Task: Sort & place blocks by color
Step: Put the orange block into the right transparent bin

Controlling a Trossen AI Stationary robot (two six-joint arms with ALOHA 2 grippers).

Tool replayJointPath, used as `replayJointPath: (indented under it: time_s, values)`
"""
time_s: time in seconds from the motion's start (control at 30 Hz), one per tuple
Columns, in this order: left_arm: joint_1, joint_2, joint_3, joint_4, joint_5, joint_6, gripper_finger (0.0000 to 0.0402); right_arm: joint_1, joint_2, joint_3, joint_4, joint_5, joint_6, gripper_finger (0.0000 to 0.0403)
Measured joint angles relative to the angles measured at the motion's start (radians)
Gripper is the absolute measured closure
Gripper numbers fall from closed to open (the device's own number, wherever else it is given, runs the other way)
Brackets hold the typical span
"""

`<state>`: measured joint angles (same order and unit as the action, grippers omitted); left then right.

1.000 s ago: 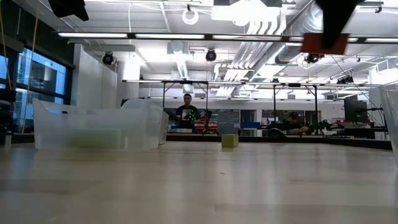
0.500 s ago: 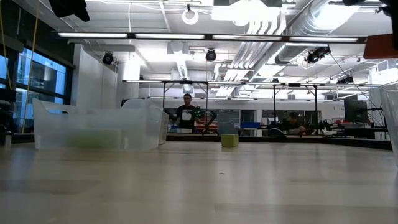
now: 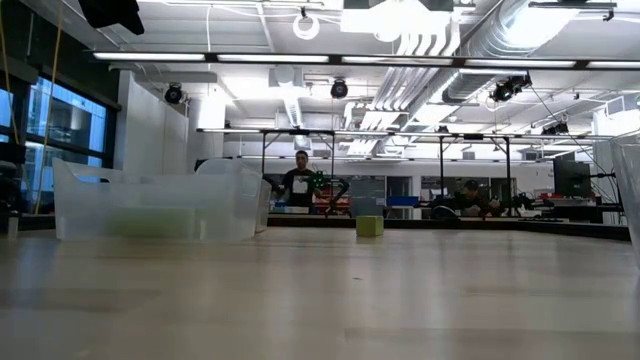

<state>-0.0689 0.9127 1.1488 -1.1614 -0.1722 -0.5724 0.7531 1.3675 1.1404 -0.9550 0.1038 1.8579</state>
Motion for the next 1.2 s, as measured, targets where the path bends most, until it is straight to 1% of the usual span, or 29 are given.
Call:
replayJointPath:
  time_s: [0.2,0.3,0.47,0.67,0.87,1.0,1.2]
  values:
    - [0.000,0.000,0.000,0.000,-0.015,0.000,0.0329,0.030,0.062,0.000,0.090,-0.009,0.117,0.0365]
    - [0.000,0.000,0.000,0.000,-0.026,0.000,0.0329,0.027,0.099,0.000,0.140,-0.010,0.151,0.0365]
    - [0.000,0.000,0.000,0.000,-0.026,0.000,0.0329,0.003,0.156,0.000,0.159,-0.029,0.205,0.0365]
    - [0.000,0.000,0.000,0.000,-0.026,0.000,0.0329,-0.030,0.209,0.000,0.159,-0.101,0.206,0.0365]
    - [0.000,0.000,0.000,0.000,-0.026,0.000,0.0329,-0.047,0.246,0.000,0.143,-0.105,0.206,0.0365]
    - [0.000,0.000,0.000,0.000,-0.026,0.000,0.0329,-0.059,0.284,0.000,0.121,-0.133,0.204,0.0365]
    - [0.000,0.000,0.000,0.000,-0.026,0.000,0.0329,-0.080,0.333,0.000,0.113,-0.146,0.209,0.0365]
